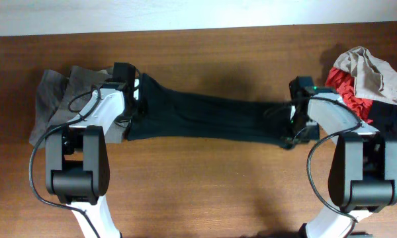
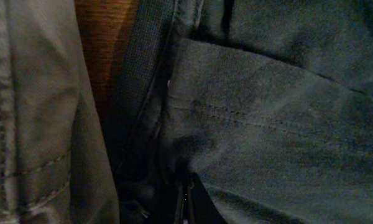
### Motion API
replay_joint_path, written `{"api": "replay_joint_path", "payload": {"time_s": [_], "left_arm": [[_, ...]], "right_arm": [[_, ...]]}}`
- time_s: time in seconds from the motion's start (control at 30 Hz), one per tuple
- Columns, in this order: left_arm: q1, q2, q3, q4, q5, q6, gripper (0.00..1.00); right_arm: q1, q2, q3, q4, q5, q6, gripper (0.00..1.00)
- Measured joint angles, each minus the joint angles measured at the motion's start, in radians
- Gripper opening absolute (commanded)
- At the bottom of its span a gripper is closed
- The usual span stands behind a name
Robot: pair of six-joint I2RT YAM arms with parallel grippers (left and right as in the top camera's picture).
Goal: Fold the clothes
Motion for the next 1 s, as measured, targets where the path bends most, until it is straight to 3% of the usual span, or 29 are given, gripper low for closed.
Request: {"api": "replay_joint_path", "payload": {"time_s": [0.23, 0.73, 0.83, 1.0], "left_arm": [[0.000, 0.000, 0.000, 0.000, 0.000, 0.000, 0.04], [0.000, 0.000, 0.000, 0.000, 0.000, 0.007, 0.04], [0.000, 0.000, 0.000, 0.000, 0.000, 0.008, 0.04], [0.000, 0.000, 0.000, 0.000, 0.000, 0.011, 0.04]], "right_arm": [[-0.001, -0.006, 0.115, -0.024, 0.090, -0.037, 0.19], [-0.006, -0.007, 0.120, -0.002, 0.212, -0.060, 0.32], [-0.006, -0.007, 0.122, -0.057, 0.132, -0.047, 0.33], [-0.005, -0.007, 0.122, -0.148, -0.085, -0.062, 0.44]]}}
